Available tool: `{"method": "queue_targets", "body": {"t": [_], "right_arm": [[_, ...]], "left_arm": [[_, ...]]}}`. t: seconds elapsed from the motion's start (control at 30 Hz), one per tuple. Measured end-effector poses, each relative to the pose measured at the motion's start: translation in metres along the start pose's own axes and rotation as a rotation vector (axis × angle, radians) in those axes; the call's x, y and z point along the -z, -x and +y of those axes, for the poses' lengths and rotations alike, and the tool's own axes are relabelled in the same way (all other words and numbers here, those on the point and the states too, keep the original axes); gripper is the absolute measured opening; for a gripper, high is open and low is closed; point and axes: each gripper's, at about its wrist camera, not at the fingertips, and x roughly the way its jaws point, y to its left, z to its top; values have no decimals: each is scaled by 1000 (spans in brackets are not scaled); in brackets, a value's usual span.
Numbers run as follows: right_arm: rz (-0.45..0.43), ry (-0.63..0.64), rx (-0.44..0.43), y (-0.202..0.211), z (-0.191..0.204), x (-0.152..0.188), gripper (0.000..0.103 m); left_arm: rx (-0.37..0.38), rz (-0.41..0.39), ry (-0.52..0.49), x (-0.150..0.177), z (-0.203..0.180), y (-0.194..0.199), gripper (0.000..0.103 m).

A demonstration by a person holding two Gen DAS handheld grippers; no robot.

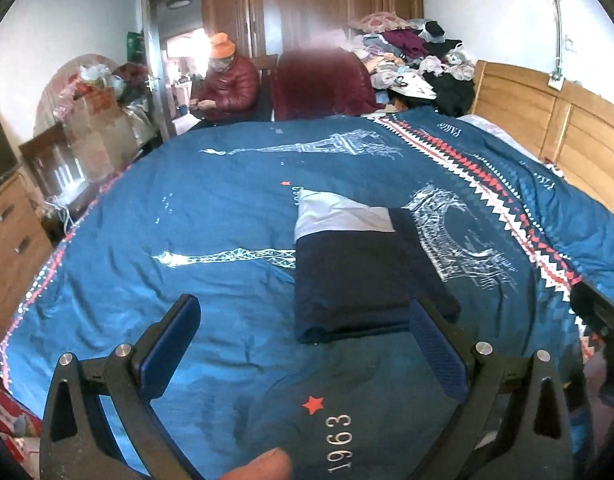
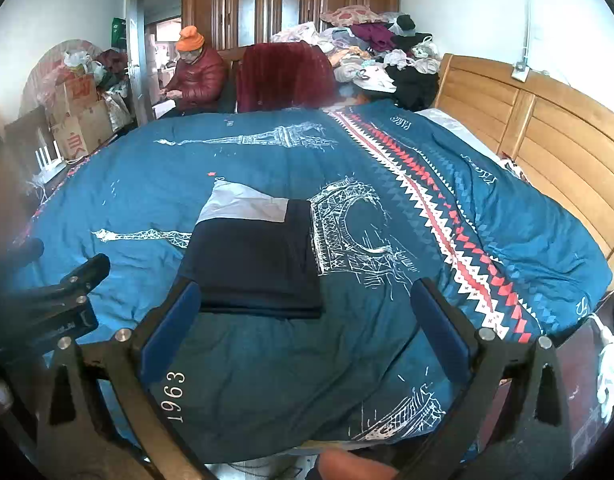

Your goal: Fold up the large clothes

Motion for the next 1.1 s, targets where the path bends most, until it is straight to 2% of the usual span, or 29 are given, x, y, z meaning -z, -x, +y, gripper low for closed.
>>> {"method": "queue_targets", "body": {"t": [0.23,0.67,1.1], "right_arm": [[19,0,-14,1,4,1,103],[48,-14,-22,-7,10,1,103],[45,-19,-32,-10,7,-2,103]], "left_arm": [[-7,15,12,1,5,-5,103],[7,-28,46,-3,12,13,103],[11,-63,21,-13,2,26,103]]}}
